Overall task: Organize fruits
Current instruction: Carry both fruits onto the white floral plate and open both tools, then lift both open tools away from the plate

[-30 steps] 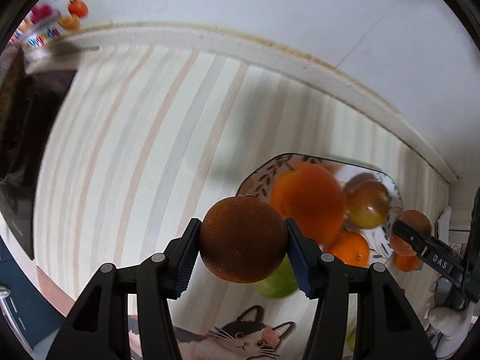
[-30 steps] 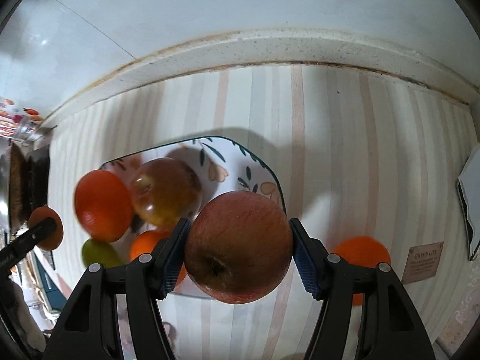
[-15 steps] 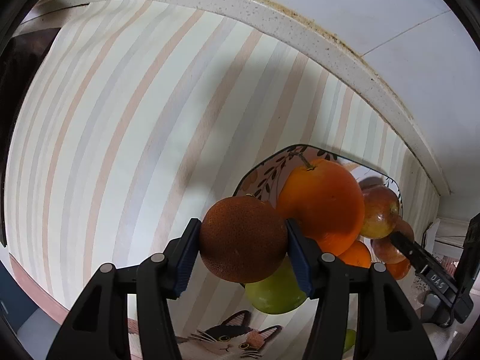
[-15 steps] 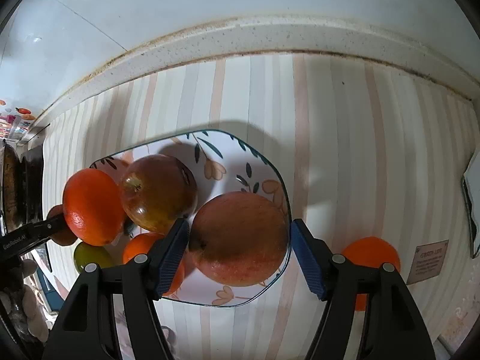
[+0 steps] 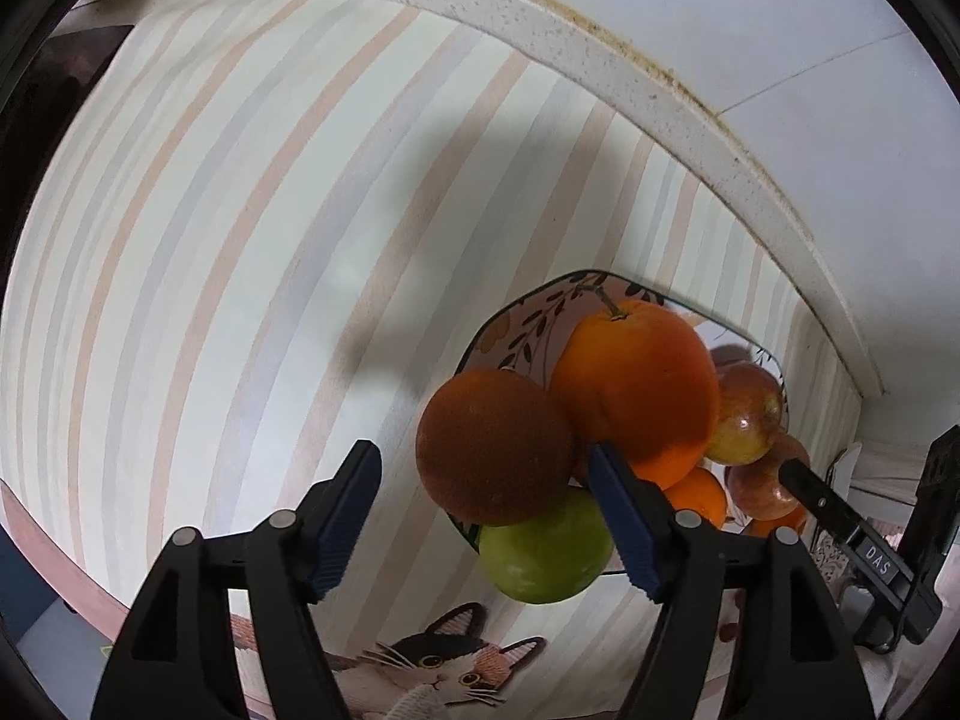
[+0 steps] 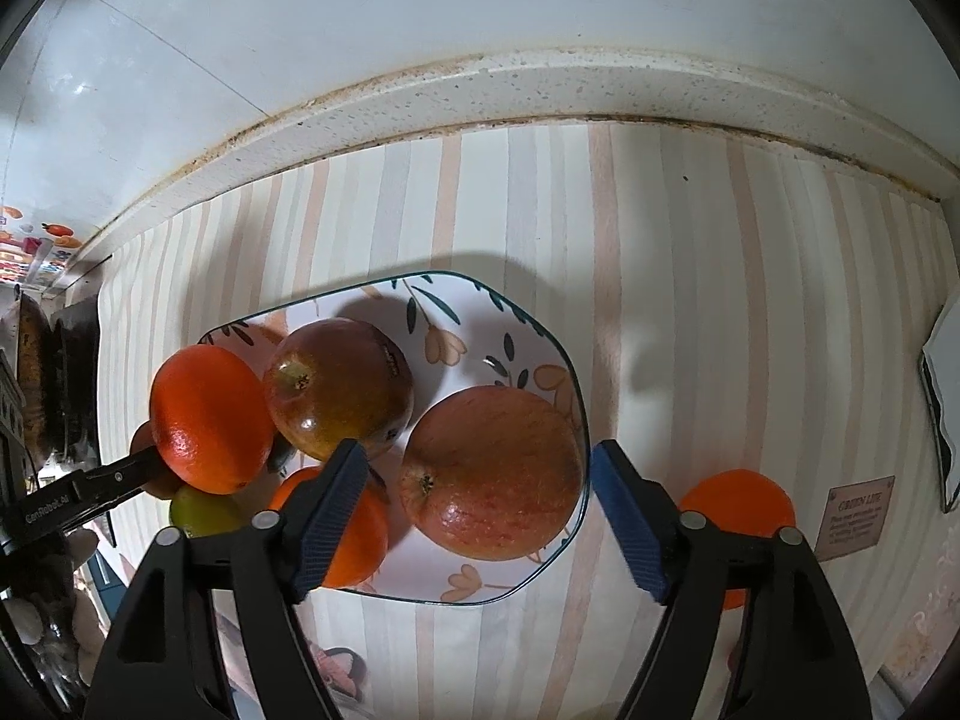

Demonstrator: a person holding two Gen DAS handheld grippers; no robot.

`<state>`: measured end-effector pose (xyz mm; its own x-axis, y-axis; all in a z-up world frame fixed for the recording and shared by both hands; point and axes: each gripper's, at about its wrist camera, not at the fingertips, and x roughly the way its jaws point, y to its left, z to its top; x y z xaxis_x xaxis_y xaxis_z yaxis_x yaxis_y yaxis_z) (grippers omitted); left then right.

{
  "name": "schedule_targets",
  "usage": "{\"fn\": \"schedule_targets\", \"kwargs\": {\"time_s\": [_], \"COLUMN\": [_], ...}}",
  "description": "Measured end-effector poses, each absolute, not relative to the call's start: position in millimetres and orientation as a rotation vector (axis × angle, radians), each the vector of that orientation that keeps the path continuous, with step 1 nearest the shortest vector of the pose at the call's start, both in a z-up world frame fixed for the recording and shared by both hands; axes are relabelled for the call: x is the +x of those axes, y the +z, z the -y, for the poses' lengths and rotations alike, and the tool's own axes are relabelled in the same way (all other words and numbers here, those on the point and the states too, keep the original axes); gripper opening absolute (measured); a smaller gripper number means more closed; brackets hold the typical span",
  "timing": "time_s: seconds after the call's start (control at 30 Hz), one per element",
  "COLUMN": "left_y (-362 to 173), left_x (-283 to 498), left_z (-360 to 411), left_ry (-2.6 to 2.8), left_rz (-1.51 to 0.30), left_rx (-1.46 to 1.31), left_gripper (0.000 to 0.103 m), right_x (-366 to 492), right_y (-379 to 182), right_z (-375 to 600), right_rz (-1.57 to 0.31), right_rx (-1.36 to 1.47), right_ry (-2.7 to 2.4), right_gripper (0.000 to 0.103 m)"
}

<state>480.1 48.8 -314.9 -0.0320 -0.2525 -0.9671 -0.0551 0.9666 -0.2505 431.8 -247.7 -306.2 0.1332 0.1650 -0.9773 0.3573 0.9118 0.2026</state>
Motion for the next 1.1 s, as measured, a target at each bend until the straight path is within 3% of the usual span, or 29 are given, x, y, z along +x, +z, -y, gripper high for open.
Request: {"fn": "schedule_targets", "kwargs": {"time_s": [0.1, 0.2, 0.5, 1.1], "left_y": [-304, -290, -254, -177], "left_x": [478, 472, 421, 336], "left_z": [-50, -46, -11, 5], "left_ry": [-0.145, -0.129, -0.104, -0.142], "left_rz": [-1.573, -1.531, -1.383, -1.214], "left_rx": [-0.240, -0.206, -0.002, 0.030], "left_gripper": [0.070, 0.070, 0.070, 0.070], "right_x": [429, 425, 396, 316], "right_y": [-301, -292, -264, -173], "right_z": [245, 241, 221, 179], "right_rz": [-1.445, -1.441, -1.403, -1.238], "right_rx": [0.424, 0.384, 0.281, 0.172], "right_ry": [-0.138, -0.132, -0.112, 0.003], "right_gripper": [0.087, 0.096, 0.096, 0.096]}}
